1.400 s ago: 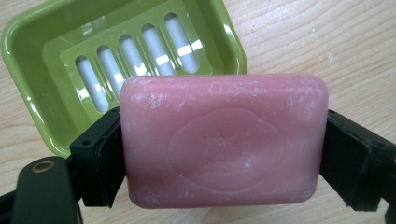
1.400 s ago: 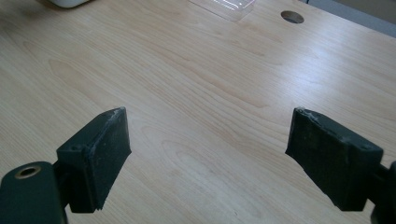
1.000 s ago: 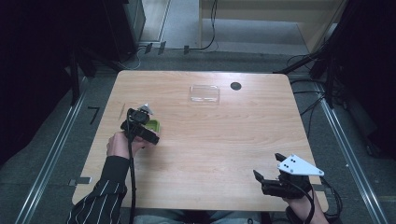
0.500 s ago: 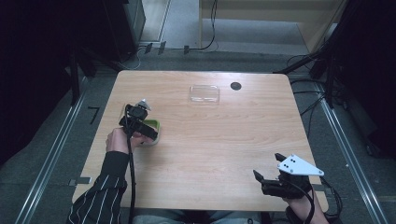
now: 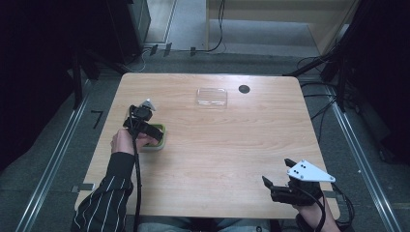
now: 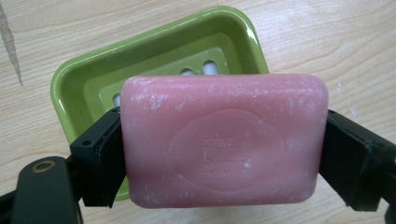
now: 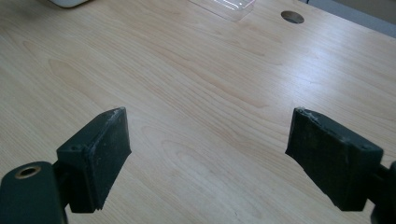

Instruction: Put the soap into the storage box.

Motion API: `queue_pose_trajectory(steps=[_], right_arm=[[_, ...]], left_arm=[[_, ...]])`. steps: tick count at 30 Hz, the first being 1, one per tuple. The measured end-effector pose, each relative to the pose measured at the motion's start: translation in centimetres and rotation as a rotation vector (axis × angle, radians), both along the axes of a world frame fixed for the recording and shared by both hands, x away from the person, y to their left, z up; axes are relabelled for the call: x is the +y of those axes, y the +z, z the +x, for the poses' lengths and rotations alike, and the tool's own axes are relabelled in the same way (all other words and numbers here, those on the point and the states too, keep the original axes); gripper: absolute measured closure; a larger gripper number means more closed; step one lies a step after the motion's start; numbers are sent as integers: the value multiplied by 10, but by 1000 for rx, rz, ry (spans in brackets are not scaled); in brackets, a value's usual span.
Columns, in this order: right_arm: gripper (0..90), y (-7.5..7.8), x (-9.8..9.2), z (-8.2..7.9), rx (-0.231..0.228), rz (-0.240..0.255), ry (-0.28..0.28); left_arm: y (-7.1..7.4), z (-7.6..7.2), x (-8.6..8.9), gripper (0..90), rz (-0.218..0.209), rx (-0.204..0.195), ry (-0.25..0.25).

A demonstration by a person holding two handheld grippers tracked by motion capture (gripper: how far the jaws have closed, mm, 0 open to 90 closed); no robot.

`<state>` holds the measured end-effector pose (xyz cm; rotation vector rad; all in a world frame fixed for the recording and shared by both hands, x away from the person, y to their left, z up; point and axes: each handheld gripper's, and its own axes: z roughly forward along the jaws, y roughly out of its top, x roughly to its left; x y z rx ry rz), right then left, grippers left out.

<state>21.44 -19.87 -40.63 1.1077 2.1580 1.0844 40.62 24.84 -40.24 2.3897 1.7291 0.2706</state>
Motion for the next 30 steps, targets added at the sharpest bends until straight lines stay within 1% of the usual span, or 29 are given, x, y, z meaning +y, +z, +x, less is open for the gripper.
queue_pose_trajectory(steps=[6,7,9,16,26,30], right_arm=[[138,0,0,0,0,0,-1],[138,0,0,0,0,1,-2],[138,0,0,0,-1,1,-1],[138,0,0,0,-2,0,-1],[138,0,0,0,-2,-1,0],[138,0,0,0,-2,0,1]], left_arm=[[-3,5,2,139,0,2,18],[-3,6,2,139,-4,8,18],[-4,8,3,139,-2,5,23],[-7,14,7,139,-14,12,46],[-16,22,9,139,-6,26,63],[-19,25,12,139,-6,34,79]])
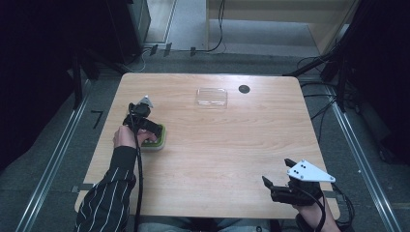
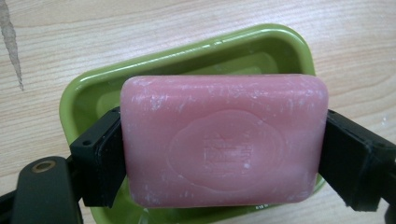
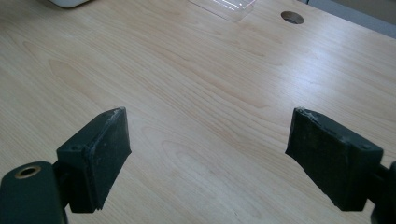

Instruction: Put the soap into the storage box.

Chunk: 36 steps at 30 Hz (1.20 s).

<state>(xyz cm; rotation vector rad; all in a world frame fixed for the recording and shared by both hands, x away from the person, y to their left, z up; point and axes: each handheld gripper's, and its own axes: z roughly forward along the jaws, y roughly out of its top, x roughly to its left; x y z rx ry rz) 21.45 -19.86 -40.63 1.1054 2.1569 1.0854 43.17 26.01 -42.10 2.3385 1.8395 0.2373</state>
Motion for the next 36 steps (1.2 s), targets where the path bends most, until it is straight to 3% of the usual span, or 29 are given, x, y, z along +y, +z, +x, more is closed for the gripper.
queue_pose_trajectory(steps=[19,36], right_arm=[[138,0,0,0,0,-1,0],[138,0,1,0,2,-2,-1]], left_arm=[[-14,8,0,139,6,35,19],[-19,14,6,139,-2,24,73]])
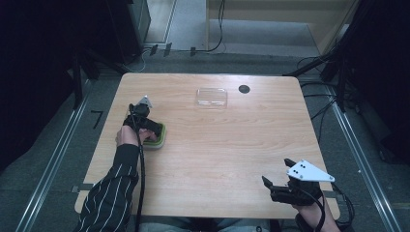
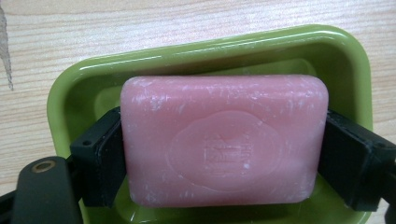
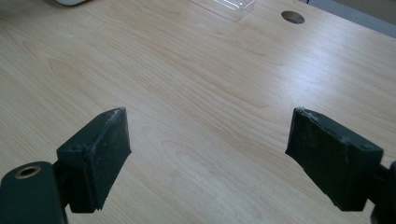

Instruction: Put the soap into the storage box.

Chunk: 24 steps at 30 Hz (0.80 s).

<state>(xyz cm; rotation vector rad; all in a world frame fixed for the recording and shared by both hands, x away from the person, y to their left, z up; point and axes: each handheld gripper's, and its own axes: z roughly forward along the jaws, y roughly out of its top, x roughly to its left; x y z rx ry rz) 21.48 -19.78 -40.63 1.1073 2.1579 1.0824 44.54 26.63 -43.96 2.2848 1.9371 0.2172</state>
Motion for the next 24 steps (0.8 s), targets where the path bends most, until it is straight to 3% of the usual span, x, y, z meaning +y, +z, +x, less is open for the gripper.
queue_pose_trajectory(steps=[24], right_arm=[[138,0,0,1,0,4,-2]], left_arm=[[-1,-1,3,134,-6,-7,32]])
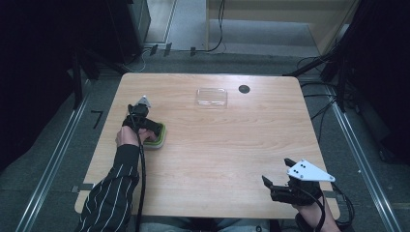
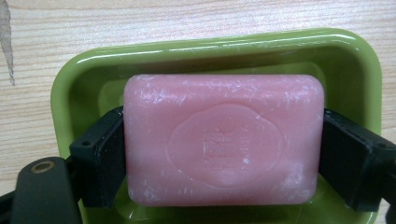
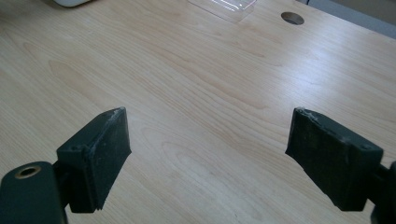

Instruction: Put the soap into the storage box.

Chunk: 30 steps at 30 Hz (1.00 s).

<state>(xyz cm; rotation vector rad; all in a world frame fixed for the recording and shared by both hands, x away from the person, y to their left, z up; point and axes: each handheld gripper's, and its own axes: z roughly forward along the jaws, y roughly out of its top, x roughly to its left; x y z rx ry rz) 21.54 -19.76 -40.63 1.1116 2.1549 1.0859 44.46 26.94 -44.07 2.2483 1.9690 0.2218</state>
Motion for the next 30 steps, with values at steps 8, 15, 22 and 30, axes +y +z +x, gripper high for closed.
queue_pose_trajectory(steps=[8,15,22,30], right_arm=[[138,0,1,0,-3,-7,12],[138,0,2,1,-1,-6,15],[138,0,2,0,-2,-7,15],[138,1,2,1,-1,-7,14]], left_arm=[[6,-3,0,102,11,-21,-4],[14,-8,-1,22,22,-27,-11],[21,-15,-1,3,21,-27,-19],[29,-29,1,0,17,-37,-22]])
